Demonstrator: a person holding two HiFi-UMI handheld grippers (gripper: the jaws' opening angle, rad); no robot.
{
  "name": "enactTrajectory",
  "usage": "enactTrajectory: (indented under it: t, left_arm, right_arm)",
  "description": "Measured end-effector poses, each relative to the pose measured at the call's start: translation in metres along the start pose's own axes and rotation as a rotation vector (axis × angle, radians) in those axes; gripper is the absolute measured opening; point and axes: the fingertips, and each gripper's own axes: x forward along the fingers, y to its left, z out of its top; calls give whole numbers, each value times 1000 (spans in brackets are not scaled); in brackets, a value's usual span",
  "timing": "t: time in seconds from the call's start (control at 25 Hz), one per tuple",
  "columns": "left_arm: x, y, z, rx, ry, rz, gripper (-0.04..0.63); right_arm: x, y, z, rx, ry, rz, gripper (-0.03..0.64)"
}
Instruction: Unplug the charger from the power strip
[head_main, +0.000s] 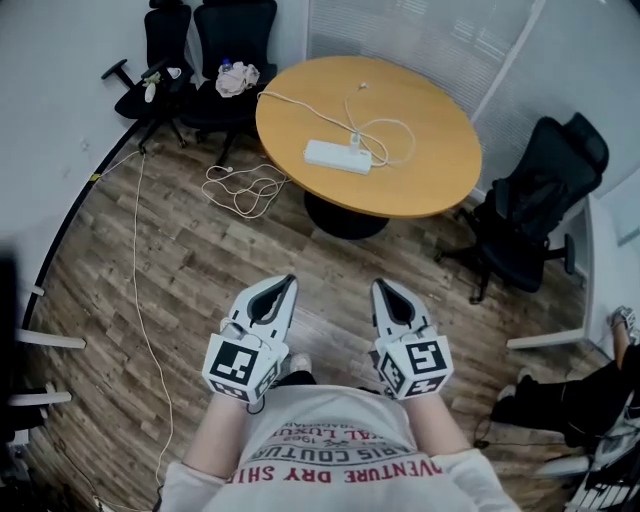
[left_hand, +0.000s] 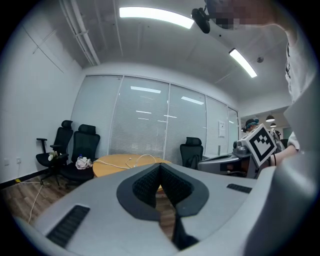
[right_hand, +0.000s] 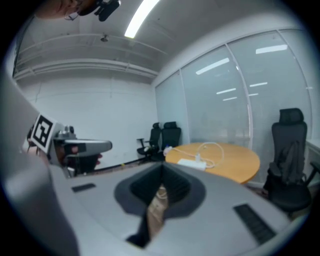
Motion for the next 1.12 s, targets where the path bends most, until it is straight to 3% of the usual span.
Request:
enactTrajectory:
  t: [0.28, 0.56, 0.8, 1.12]
  left_arm:
    - [17, 55, -8, -39, 29, 1, 32]
    - [47, 87, -8, -27, 34, 16, 32]
    - [104, 119, -3, 5, 47, 41, 32]
    - [219, 171, 16, 8, 55, 90, 32]
  right_arm:
    - [53, 6, 3, 5, 39, -20, 28]
    - [101, -7, 14, -16, 23, -3, 28]
    - [162, -55, 29, -26, 6, 8, 28]
    - [260, -131, 61, -30, 10, 54, 29]
